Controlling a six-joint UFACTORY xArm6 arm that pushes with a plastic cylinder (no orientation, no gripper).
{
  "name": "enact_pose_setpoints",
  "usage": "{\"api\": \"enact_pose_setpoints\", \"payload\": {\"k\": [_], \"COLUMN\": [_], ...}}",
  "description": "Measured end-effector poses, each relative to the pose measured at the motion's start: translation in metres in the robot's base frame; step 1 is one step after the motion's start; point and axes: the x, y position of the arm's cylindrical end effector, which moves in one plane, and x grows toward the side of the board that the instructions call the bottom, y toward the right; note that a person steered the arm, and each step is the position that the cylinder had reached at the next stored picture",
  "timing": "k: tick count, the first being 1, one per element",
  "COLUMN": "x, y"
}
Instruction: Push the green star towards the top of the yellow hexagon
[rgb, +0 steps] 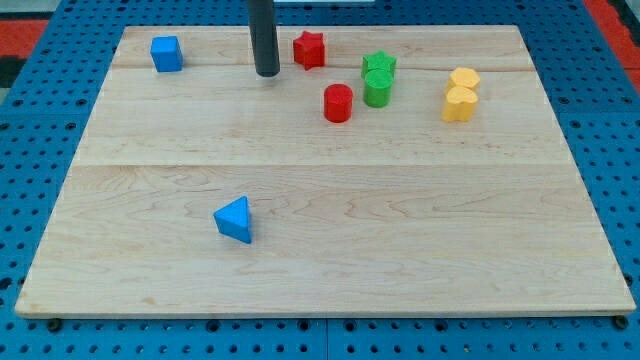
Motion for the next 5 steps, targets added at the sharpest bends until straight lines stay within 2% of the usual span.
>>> {"api": "enact_pose_setpoints", "payload": {"k": [3, 5], "x": [0.021, 0.028], "y": [0.008, 0.075]}}
